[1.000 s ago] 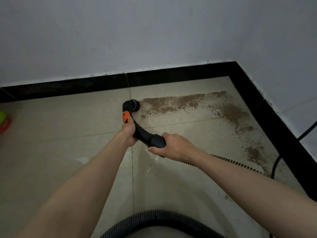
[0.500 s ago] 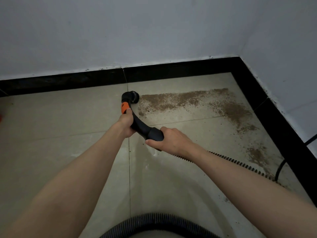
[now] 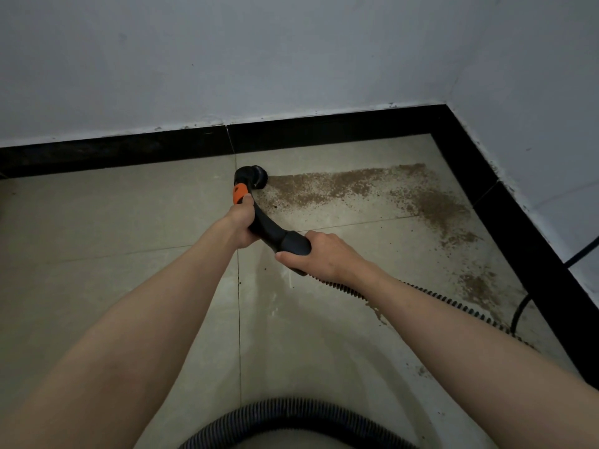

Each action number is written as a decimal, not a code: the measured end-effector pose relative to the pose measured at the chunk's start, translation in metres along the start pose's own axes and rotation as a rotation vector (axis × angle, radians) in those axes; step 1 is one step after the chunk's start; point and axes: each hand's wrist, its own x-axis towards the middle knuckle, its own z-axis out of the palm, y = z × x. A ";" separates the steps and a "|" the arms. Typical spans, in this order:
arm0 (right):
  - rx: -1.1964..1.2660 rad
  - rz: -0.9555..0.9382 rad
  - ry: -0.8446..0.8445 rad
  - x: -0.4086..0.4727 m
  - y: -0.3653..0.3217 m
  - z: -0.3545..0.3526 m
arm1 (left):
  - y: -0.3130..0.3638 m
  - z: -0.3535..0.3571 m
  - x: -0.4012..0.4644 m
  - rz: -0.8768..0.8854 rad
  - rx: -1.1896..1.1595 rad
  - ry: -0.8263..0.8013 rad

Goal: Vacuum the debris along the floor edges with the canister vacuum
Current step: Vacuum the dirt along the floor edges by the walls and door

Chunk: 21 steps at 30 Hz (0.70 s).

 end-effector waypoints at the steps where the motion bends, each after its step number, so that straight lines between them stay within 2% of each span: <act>1: 0.008 0.002 -0.001 -0.001 0.001 -0.001 | 0.000 0.002 -0.001 -0.001 0.001 -0.004; 21: 0.052 0.032 0.029 -0.012 0.031 -0.021 | -0.005 0.043 -0.006 0.016 0.050 -0.020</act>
